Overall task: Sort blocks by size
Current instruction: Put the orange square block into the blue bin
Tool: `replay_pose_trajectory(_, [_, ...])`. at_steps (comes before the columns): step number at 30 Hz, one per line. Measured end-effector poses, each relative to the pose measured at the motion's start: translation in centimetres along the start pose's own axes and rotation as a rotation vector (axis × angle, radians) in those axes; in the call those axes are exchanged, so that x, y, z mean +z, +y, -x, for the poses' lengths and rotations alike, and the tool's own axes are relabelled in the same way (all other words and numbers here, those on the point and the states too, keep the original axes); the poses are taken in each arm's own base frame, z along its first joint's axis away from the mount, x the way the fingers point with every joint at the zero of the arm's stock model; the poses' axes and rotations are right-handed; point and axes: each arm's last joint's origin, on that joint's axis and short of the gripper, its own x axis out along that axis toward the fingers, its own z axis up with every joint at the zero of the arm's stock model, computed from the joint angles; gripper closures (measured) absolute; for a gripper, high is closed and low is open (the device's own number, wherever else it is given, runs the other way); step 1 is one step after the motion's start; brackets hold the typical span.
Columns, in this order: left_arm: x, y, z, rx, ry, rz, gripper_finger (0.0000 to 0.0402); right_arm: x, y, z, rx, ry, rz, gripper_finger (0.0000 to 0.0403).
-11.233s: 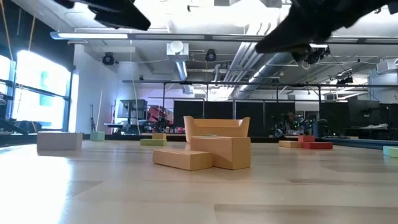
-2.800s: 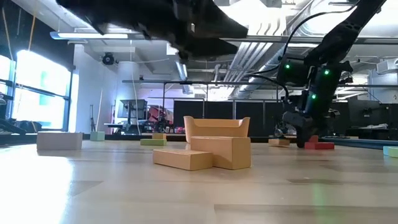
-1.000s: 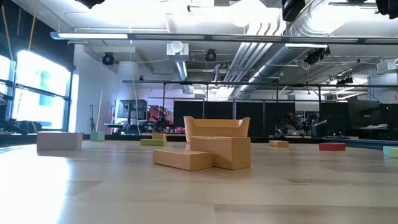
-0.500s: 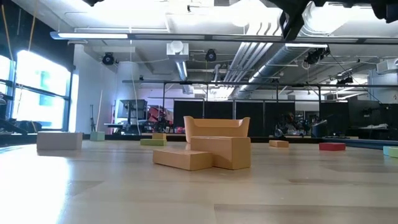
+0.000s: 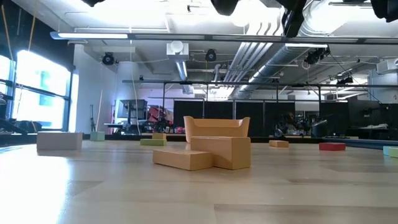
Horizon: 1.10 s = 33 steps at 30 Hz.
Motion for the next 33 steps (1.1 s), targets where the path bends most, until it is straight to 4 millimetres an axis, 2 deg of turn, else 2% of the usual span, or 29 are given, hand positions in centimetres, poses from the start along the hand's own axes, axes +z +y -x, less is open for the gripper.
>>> replay_pose_trajectory(7, [-0.3,-0.3,0.0,-0.011,0.057,-0.026,0.0158,0.0,0.0,0.0,0.012,0.014,-0.019,0.0273])
replay_pose_trajectory(15, [-0.8,-0.4,-0.7,-0.059,-0.028,-0.027,0.0158,0.0,0.2,0.1,0.066,0.028,-0.052,0.0273])
replay_pose_trajectory(25, [-1.6,0.1,-1.6,-0.031,-0.009,0.106,0.0159,0.0,0.1,0.0,0.060,0.033,0.009,0.0273])
replay_pose_trajectory(29, [-1.7,0.2,-1.6,-0.032,-0.013,0.110,0.0178,-0.2,0.1,0.0,0.059,0.045,0.026,0.0270])
replay_pose_trajectory(33, [-1.7,0.2,-1.7,-0.047,-0.048,0.176,0.0218,-0.3,0.1,0.0,0.071,0.065,0.032,0.0264])
